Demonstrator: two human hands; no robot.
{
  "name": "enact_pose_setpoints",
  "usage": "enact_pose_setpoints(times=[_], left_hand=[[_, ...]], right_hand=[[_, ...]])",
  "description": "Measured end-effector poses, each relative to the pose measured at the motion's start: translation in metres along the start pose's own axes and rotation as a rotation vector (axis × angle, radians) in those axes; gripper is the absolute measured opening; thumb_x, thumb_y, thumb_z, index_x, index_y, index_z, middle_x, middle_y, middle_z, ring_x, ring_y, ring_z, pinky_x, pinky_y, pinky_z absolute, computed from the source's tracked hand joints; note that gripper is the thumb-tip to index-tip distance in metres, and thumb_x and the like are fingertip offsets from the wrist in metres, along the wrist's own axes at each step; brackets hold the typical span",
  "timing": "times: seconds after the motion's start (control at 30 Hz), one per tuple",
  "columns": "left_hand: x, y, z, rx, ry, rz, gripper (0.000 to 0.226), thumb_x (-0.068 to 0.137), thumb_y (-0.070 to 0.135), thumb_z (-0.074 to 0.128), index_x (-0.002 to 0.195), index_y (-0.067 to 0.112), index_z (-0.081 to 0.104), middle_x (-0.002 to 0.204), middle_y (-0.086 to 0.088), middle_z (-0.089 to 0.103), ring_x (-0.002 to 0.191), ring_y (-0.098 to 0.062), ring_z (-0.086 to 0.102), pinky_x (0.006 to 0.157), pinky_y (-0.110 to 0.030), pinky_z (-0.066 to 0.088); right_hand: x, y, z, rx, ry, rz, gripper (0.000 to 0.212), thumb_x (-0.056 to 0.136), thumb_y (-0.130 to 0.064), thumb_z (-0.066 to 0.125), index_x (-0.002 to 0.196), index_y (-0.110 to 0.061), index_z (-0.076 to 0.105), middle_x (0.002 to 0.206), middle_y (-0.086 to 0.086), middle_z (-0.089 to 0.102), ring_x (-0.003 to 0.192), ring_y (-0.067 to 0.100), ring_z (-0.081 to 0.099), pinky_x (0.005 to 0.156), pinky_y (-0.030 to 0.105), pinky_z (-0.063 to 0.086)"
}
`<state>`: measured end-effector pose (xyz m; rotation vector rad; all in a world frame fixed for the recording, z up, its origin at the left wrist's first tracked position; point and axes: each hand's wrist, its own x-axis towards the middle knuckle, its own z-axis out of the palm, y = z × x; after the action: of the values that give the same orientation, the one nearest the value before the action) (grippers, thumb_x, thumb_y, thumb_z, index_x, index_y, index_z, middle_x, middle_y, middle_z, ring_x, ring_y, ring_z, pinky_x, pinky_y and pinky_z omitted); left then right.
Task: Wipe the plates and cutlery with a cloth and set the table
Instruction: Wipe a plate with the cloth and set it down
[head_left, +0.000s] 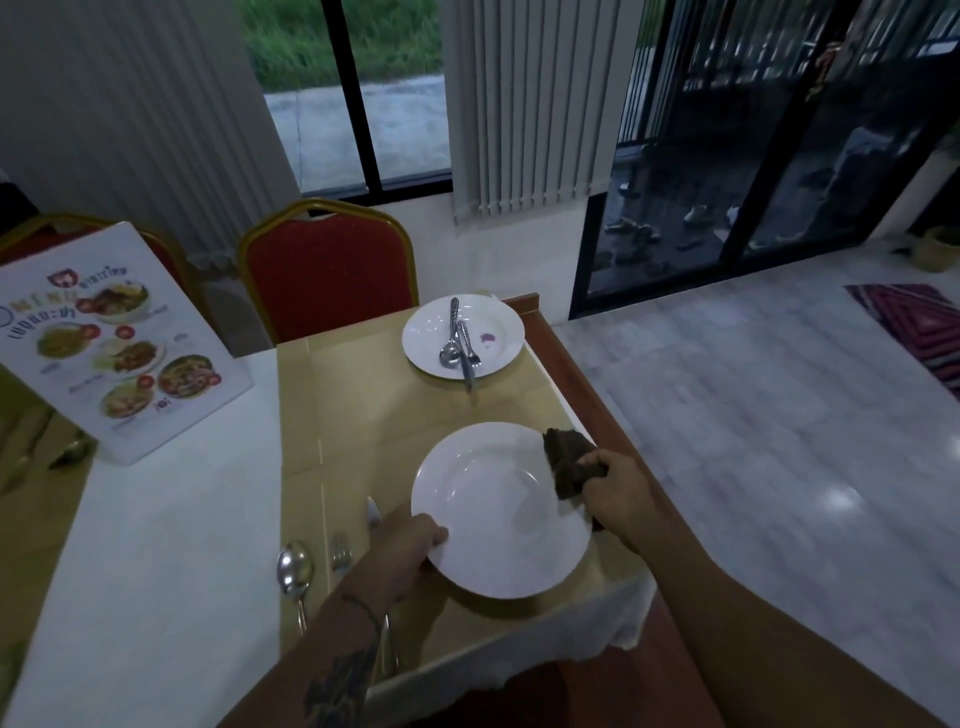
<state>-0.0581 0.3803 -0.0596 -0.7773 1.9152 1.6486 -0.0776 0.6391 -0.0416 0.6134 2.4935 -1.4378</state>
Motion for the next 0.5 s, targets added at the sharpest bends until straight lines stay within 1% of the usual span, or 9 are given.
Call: enact_pose_setpoints(times=[0.03, 0.1, 0.17, 0.2, 0.27, 0.33, 0.37, 0.43, 0.5], left_hand=[[0.0, -0.003, 0.001, 0.082, 0.011, 0.014, 0.046, 0.073, 0.004, 0.064, 0.118, 0.005, 0.06, 0.112, -0.017, 0.066, 0.105, -0.037, 0.06, 0.095, -0.055, 0.052], [-0.008, -0.005, 0.003, 0.223, 0.043, 0.077, 0.017, 0.083, 0.001, 0.062, 0.096, 0.012, 0.061, 0.106, -0.015, 0.065, 0.101, -0.031, 0.06, 0.095, -0.047, 0.053], [-0.014, -0.007, 0.002, 0.297, 0.049, 0.139, 0.022, 0.087, -0.001, 0.058, 0.081, 0.02, 0.057, 0.096, -0.011, 0.064, 0.092, -0.025, 0.06, 0.088, -0.041, 0.054], [-0.014, -0.009, 0.001, 0.323, 0.045, 0.165, 0.023, 0.087, -0.002, 0.056, 0.08, 0.02, 0.059, 0.095, -0.011, 0.065, 0.091, -0.025, 0.061, 0.087, -0.041, 0.054], [-0.007, -0.01, -0.002, 0.345, 0.052, 0.186, 0.02, 0.086, -0.004, 0.052, 0.09, 0.01, 0.065, 0.1, -0.016, 0.067, 0.095, -0.029, 0.063, 0.084, -0.04, 0.054], [-0.001, -0.009, -0.005, 0.387, 0.034, 0.167, 0.018, 0.089, -0.005, 0.049, 0.095, -0.001, 0.065, 0.101, -0.02, 0.066, 0.091, -0.027, 0.062, 0.077, -0.034, 0.051], [0.001, -0.008, -0.007, 0.415, 0.015, 0.158, 0.017, 0.091, -0.005, 0.047, 0.088, -0.001, 0.063, 0.097, -0.019, 0.065, 0.084, -0.021, 0.06, 0.075, -0.031, 0.049], [0.001, -0.006, -0.011, 0.477, 0.015, 0.145, 0.019, 0.091, -0.001, 0.048, 0.075, 0.006, 0.056, 0.081, -0.012, 0.057, 0.071, -0.012, 0.052, 0.069, -0.029, 0.049], [-0.007, 0.004, -0.019, 0.539, 0.058, 0.137, 0.008, 0.082, 0.01, 0.053, 0.078, 0.006, 0.06, 0.075, -0.004, 0.055, 0.068, -0.013, 0.05, 0.057, -0.025, 0.043]], right_hand=[[-0.002, 0.001, 0.003, -0.008, 0.008, -0.01, 0.032, 0.08, 0.009, 0.052, 0.087, -0.017, 0.07, 0.094, 0.005, 0.066, 0.087, 0.02, 0.065, 0.07, 0.034, 0.06], [-0.004, 0.0, 0.007, -0.027, 0.021, -0.018, 0.036, 0.08, 0.009, 0.052, 0.081, -0.022, 0.068, 0.09, 0.002, 0.066, 0.088, 0.02, 0.064, 0.076, 0.037, 0.06], [-0.007, 0.0, 0.009, -0.042, 0.02, -0.016, 0.038, 0.08, 0.01, 0.051, 0.077, -0.025, 0.065, 0.085, -0.002, 0.065, 0.086, 0.018, 0.063, 0.08, 0.038, 0.059], [-0.008, 0.0, 0.01, -0.045, 0.023, -0.02, 0.038, 0.08, 0.01, 0.051, 0.075, -0.025, 0.064, 0.083, -0.003, 0.064, 0.084, 0.016, 0.061, 0.079, 0.036, 0.058], [-0.011, -0.003, 0.011, -0.053, 0.04, -0.049, 0.038, 0.081, 0.011, 0.052, 0.074, -0.025, 0.061, 0.08, -0.006, 0.062, 0.079, 0.009, 0.058, 0.074, 0.028, 0.053], [-0.013, -0.009, 0.013, -0.062, 0.058, -0.075, 0.038, 0.082, 0.01, 0.055, 0.073, -0.026, 0.06, 0.08, -0.005, 0.061, 0.078, 0.007, 0.056, 0.072, 0.023, 0.047], [-0.013, -0.013, 0.015, -0.067, 0.065, -0.086, 0.038, 0.081, 0.009, 0.057, 0.073, -0.028, 0.06, 0.084, -0.003, 0.063, 0.081, 0.01, 0.058, 0.072, 0.023, 0.046], [-0.011, -0.02, 0.019, -0.095, 0.079, -0.126, 0.035, 0.078, 0.006, 0.061, 0.075, -0.029, 0.063, 0.094, 0.002, 0.066, 0.09, 0.017, 0.062, 0.072, 0.024, 0.046], [-0.01, -0.029, 0.023, -0.13, 0.093, -0.164, 0.03, 0.078, 0.002, 0.064, 0.078, -0.028, 0.065, 0.1, 0.003, 0.066, 0.093, 0.019, 0.063, 0.073, 0.025, 0.047]])
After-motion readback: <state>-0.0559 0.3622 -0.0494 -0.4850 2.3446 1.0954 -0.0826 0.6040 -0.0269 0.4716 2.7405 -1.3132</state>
